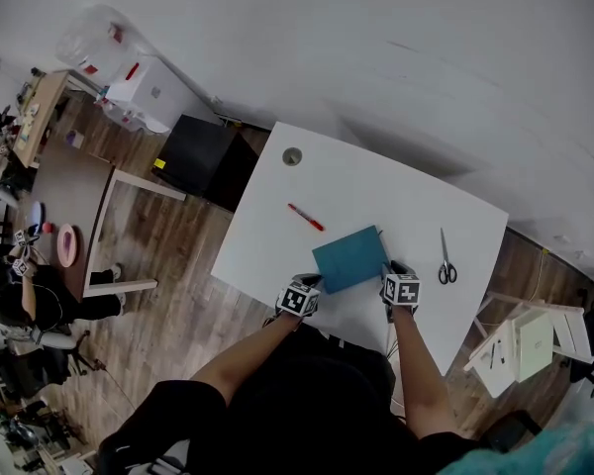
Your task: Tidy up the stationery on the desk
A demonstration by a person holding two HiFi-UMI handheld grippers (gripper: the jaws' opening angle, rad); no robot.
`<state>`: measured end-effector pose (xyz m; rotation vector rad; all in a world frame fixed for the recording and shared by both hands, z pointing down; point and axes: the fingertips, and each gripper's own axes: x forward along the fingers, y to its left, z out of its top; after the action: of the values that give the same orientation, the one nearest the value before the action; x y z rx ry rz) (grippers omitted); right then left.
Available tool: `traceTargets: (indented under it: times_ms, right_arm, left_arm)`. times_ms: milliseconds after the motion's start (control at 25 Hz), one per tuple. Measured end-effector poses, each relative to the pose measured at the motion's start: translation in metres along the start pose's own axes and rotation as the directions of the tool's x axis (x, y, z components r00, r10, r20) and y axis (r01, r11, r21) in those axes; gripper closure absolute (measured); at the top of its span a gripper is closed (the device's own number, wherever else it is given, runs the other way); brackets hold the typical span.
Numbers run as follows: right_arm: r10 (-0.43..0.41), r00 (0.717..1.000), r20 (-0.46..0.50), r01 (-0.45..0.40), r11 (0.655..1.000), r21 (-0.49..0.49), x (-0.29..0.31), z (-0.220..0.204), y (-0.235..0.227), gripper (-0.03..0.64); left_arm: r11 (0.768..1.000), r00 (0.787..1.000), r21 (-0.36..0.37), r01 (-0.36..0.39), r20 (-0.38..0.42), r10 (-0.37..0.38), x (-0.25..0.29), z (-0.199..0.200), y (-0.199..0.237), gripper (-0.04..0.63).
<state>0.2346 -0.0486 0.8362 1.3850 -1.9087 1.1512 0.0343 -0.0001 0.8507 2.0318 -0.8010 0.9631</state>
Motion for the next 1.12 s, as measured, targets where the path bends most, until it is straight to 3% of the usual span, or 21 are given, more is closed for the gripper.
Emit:
traceTargets:
  times_ms: [280, 520, 840, 1120]
  right_arm:
    - [0.014, 1.000, -0.014, -0.014, 0.999, -0.038, -0.003, -0.001, 0.002, 0.512]
    - [0.017, 0.998, -0.060, -0.020, 0.999, -0.051, -0.013, -0.031, 0.022, 0.512]
    - [0.026, 0.998, -0.064, -0.020, 0.995, 0.095, -0.011, -0.077, 0.081, 0.512]
    - [0.000, 0.998, -0.064, 0.011, 0.985, 0.170, -0.001, -0.097, 0.143, 0.515]
  left_arm:
    - [0.997, 1.000, -0.073, -0.003, 0.021, 0.004, 0.001, 0.001, -0.003, 0.574]
    - [0.997, 1.000, -0.074, -0.012, 0.026, 0.014, -0.009, -0.004, 0.015, 0.574]
    - [0.999, 1.000, -0.051, -0.015, 0.024, 0.017, -0.026, 0.002, 0.059, 0.540]
    - [0.999, 1.000, 0.041, 0.018, 0.010, -0.018, -0.049, 0.021, 0.097, 0.511]
